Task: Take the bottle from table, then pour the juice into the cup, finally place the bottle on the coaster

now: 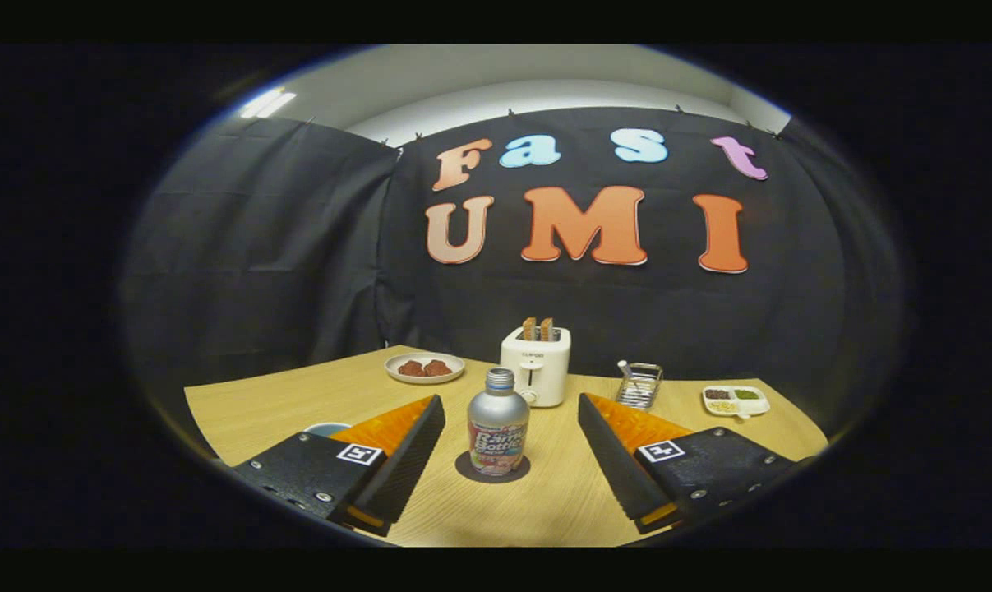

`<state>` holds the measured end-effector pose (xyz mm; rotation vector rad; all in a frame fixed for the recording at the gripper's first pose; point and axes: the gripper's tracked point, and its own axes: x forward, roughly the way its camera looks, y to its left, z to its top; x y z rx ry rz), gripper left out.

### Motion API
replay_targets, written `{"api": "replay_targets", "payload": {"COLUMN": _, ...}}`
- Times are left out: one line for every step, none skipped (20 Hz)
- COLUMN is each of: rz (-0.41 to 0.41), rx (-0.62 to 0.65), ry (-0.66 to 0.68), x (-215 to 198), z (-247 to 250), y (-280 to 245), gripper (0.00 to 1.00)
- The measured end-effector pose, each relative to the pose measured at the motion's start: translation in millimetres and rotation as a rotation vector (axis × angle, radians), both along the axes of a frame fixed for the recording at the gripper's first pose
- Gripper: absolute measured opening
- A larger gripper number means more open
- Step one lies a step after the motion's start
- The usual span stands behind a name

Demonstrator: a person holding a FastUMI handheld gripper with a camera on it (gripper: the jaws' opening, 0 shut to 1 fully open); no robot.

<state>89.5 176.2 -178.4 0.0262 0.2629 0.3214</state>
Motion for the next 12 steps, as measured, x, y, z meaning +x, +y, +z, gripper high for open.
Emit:
{"api": "replay_targets", "payload": {"rz": -0.011, "rx": 0.006, "ry": -0.012, "x": -4, "z": 11, "y": -7, "gripper": 0.97}}
{"api": "replay_targets", "payload": {"rz": -0.024, "rx": 0.011, "ry": -0.015, "x": -9, "z": 20, "y": -15, "gripper": 0.97}}
{"api": "replay_targets", "payload": {"rz": -0.037, "rx": 0.02, "ry": -0.018, "x": -14, "z": 30, "y": -23, "gripper": 0.97}}
{"api": "replay_targets", "payload": {"rz": -0.051, "rx": 0.031, "ry": -0.019, "x": -20, "z": 39, "y": -30, "gripper": 0.97}}
{"api": "replay_targets", "payload": {"rz": -0.064, "rx": 0.044, "ry": -0.027, "x": -27, "z": 49, "y": -38, "gripper": 0.97}}
{"api": "replay_targets", "payload": {"rz": -0.077, "rx": 0.047, "ry": -0.034, "x": -33, "z": 57, "y": -46, "gripper": 0.97}}
{"api": "replay_targets", "payload": {"rz": -0.093, "rx": 0.04, "ry": -0.048, "x": -39, "z": 64, "y": -55, "gripper": 0.97}}
{"api": "replay_targets", "payload": {"rz": -0.114, "rx": 0.026, "ry": -0.063, "x": -44, "z": 71, "y": -65, "gripper": 0.97}}
{"api": "replay_targets", "payload": {"rz": -0.135, "rx": 0.01, "ry": -0.073, "x": -49, "z": 76, "y": -75, "gripper": 0.97}}
{"api": "replay_targets", "payload": {"rz": -0.151, "rx": -0.001, "ry": -0.076, "x": -56, "z": 80, "y": -83, "gripper": 0.97}}
{"api": "replay_targets", "payload": {"rz": -0.16, "rx": -0.006, "ry": -0.081, "x": -63, "z": 84, "y": -88, "gripper": 0.97}}
{"api": "replay_targets", "payload": {"rz": -0.16, "rx": -0.005, "ry": -0.087, "x": -69, "z": 89, "y": -89, "gripper": 0.97}}
